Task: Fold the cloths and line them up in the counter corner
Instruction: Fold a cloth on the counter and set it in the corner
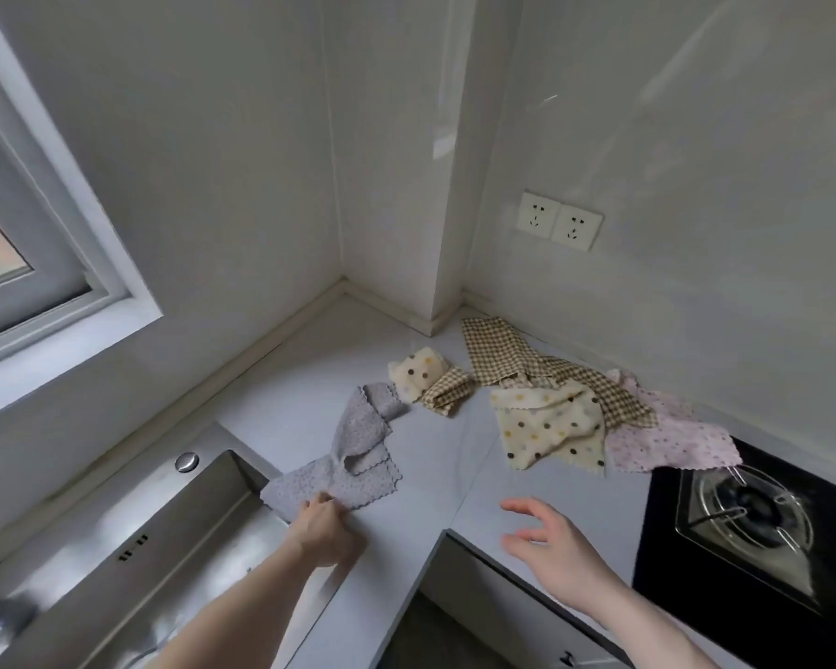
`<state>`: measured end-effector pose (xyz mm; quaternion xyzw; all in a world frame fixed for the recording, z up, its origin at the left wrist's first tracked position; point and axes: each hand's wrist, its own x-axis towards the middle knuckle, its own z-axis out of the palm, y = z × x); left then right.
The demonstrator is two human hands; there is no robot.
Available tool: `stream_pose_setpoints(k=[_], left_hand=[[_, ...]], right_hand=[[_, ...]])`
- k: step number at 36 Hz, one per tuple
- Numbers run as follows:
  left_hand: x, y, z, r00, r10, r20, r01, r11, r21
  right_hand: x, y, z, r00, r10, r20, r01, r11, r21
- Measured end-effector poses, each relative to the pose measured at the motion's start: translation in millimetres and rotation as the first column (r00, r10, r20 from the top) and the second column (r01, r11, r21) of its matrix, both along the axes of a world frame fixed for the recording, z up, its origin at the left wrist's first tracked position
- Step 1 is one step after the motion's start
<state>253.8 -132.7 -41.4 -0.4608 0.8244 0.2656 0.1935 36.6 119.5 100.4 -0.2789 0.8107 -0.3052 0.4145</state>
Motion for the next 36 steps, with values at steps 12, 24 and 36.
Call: stream_pose_setpoints(k=[12, 24, 36], left_hand=[[5, 2, 106, 0.826, 0.047, -0.561, -0.180, 0.966, -0.185], [-14, 32, 207, 0.714, 0.117, -0.691, 0.056, 0.973, 0.223], [-49, 72, 244, 0.742, -0.189, -0.643, 0.259, 0.966, 0.015]], right_hand=[[17, 2, 13, 0.997, -0.073, 0.001, 0.073, 0.997, -0.022], [46, -34, 31, 0.994, 0.033, -0.107, -0.053, 0.981, -0.187], [34, -7, 52, 0.971, -0.033, -0.235, -0.059, 0.926, -0.374]])
